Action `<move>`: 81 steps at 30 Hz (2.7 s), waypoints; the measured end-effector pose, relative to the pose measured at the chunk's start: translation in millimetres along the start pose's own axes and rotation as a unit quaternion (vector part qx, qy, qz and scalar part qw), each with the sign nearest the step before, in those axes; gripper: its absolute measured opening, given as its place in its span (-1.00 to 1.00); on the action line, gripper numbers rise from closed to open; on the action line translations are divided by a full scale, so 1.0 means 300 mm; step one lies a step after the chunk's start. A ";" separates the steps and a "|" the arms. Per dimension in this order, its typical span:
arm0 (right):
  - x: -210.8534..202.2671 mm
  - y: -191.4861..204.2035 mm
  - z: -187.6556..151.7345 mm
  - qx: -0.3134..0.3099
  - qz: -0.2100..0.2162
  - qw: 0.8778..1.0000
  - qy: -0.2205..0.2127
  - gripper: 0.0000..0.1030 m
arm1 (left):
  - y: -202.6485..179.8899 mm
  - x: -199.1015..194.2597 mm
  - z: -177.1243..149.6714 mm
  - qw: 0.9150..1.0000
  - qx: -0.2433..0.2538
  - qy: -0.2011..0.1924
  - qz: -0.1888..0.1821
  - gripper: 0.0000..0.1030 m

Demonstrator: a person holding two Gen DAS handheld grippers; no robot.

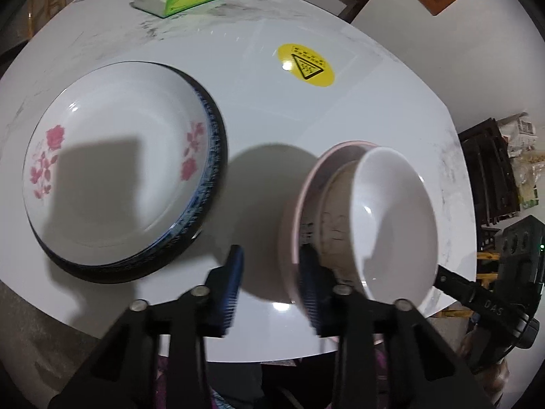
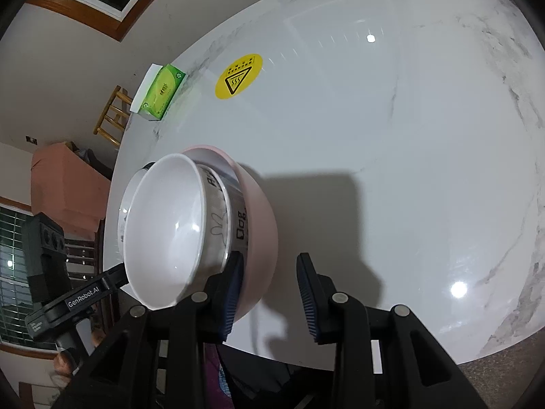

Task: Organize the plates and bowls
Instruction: 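Move both grippers to the pink bowl's rim and close on it, then lift the nested pink bowl stack and carry it over the plate stack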

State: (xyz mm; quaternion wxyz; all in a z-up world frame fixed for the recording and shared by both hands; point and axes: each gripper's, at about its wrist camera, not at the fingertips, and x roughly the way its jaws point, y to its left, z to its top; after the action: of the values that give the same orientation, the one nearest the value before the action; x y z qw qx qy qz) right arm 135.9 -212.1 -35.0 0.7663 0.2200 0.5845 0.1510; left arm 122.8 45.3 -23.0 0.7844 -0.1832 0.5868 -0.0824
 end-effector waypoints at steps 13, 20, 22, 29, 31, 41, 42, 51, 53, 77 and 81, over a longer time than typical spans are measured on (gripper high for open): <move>0.003 0.000 0.001 -0.011 0.030 0.999 0.006 -0.65 | -0.040 -0.011 -0.028 0.999 0.023 -0.037 -0.016 -0.81; 0.004 -0.006 -0.013 -0.010 0.033 0.999 0.011 -0.66 | -0.051 -0.012 -0.027 0.998 0.035 -0.048 -0.009 -0.82; 0.006 -0.007 -0.011 -0.007 0.035 0.999 0.012 -0.66 | -0.043 -0.014 -0.029 0.998 0.032 -0.047 -0.012 -0.81; 0.002 0.007 -0.009 -0.010 0.041 0.999 0.011 -0.66 | -0.032 -0.034 -0.032 0.998 0.026 -0.051 -0.013 -0.81; -0.001 0.011 -0.008 -0.010 0.044 0.999 0.011 -0.66 | -0.031 -0.044 -0.033 0.998 0.025 -0.054 -0.012 -0.81; -0.016 0.059 -0.006 -0.019 0.055 0.998 0.007 -0.66 | -0.020 -0.104 -0.029 0.997 0.019 -0.075 -0.011 -0.82; -0.017 0.069 -0.005 -0.020 0.057 0.998 0.007 -0.66 | -0.016 -0.116 -0.027 0.997 0.016 -0.078 -0.012 -0.82; 0.002 0.199 0.008 -0.044 0.071 0.996 0.007 -0.66 | 0.051 -0.218 -0.003 0.994 -0.003 -0.111 -0.004 -0.82; 0.013 0.234 0.013 -0.050 0.075 0.996 0.009 -0.66 | 0.070 -0.238 0.001 0.993 -0.007 -0.117 0.000 -0.82; 0.172 0.556 0.069 -0.098 0.097 0.989 0.044 -0.66 | 0.341 -0.403 0.031 0.983 -0.072 -0.165 0.039 -0.85; 0.205 0.585 0.076 -0.100 0.097 0.989 0.051 -0.66 | 0.385 -0.402 0.040 0.982 -0.081 -0.165 0.043 -0.86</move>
State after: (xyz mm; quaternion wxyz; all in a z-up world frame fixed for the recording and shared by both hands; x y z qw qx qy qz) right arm 179.2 -35.3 9.1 0.7351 0.1897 0.5809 0.2935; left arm 88.5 195.3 43.1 0.8557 -0.2324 0.4613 0.0305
